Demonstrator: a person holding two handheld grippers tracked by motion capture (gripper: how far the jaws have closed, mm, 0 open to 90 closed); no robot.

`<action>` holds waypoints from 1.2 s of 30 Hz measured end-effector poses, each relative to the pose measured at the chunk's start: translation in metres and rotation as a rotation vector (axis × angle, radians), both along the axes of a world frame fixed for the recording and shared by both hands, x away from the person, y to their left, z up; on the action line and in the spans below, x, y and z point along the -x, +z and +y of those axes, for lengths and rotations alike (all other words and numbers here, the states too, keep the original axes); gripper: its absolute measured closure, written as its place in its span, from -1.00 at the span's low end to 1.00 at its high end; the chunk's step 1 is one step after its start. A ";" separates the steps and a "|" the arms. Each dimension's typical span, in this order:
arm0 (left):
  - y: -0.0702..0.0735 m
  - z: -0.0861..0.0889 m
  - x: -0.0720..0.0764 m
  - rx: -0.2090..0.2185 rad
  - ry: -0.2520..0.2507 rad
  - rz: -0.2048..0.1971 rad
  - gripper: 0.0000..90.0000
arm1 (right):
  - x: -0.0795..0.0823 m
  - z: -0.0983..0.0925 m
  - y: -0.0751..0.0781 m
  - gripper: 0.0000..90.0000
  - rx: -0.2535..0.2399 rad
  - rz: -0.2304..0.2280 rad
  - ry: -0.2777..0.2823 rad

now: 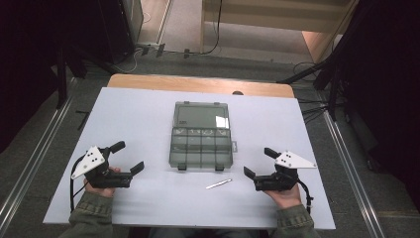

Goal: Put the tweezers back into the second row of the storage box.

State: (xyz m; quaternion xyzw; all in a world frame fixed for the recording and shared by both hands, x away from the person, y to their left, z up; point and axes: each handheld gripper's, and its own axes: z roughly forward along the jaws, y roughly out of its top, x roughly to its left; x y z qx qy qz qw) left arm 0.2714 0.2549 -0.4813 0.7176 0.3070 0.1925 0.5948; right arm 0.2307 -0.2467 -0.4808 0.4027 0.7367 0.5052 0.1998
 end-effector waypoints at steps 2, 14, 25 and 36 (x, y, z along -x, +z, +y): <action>0.000 0.000 0.000 0.000 0.000 0.000 -1.00 | -0.002 0.005 0.003 -1.00 0.027 0.007 0.024; -0.001 -0.001 0.000 -0.012 -0.002 0.004 -1.00 | -0.010 0.032 0.017 -1.00 0.178 -0.003 0.143; -0.001 -0.001 0.000 -0.013 -0.004 0.007 -1.00 | -0.020 0.051 0.024 -1.00 0.241 0.080 0.270; -0.001 -0.001 -0.001 -0.016 -0.004 0.008 -1.00 | -0.026 0.082 0.024 -1.00 0.356 0.148 0.421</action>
